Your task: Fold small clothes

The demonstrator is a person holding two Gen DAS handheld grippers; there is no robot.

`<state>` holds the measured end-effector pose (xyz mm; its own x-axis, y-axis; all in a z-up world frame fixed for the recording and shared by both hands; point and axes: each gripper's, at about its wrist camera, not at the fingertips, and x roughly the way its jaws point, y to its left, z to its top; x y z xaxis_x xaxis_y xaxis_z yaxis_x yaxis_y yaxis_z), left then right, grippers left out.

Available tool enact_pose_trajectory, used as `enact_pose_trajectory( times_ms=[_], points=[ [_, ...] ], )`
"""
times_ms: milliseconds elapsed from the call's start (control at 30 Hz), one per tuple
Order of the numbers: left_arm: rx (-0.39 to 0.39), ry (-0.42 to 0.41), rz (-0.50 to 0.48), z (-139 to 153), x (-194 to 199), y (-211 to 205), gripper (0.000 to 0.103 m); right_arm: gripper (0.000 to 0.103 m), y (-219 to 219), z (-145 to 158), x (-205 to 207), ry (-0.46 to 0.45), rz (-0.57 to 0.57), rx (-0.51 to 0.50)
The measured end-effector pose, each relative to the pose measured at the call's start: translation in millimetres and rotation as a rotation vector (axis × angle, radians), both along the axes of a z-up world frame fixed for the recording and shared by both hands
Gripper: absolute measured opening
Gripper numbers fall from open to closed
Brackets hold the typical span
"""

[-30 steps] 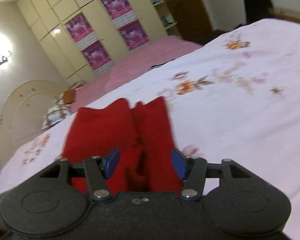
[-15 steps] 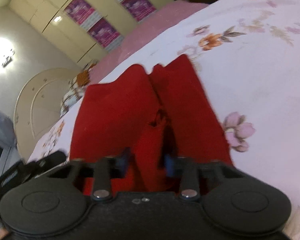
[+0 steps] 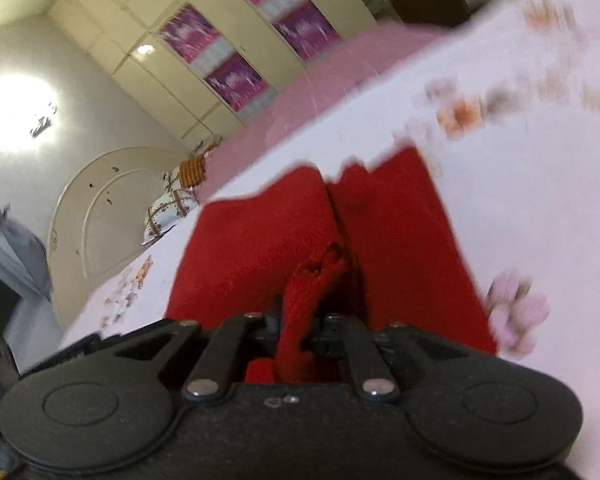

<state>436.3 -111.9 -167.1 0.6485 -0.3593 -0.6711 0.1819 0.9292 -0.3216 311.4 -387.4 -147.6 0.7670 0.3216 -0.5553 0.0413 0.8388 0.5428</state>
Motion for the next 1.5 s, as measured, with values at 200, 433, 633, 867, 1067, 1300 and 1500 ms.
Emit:
enact_pose_trajectory(
  times_ms=[200, 433, 633, 867, 1067, 1300, 1500],
  points=[
    [-0.008, -0.014, -0.068, 3, -6, -28, 0.103, 0.007, -16, 25, -35, -0.061, -0.047, -0.132],
    [0.068, 0.052, -0.115, -25, -7, -52, 0.103, 0.01, -22, -23, -52, 0.092, -0.068, -0.183],
    [0.03, 0.036, -0.091, -4, -11, -41, 0.103, 0.021, -28, 8, -52, 0.0, -0.121, -0.22],
    [0.02, -0.001, -0.043, 19, 10, -37, 0.103, 0.021, -18, 25, -16, -0.032, -0.1, -0.276],
    [0.081, 0.012, -0.005, 17, 47, -52, 0.103, 0.022, 0, 30, 29, -0.053, -0.08, -0.293],
    [0.126, 0.078, -0.001, -10, 78, -71, 0.103, 0.022, -2, 1, 85, -0.006, -0.115, -0.366],
    [0.116, 0.088, -0.002, -28, 83, -73, 0.103, 0.02, -9, -42, 87, 0.028, -0.132, -0.412]
  ],
)
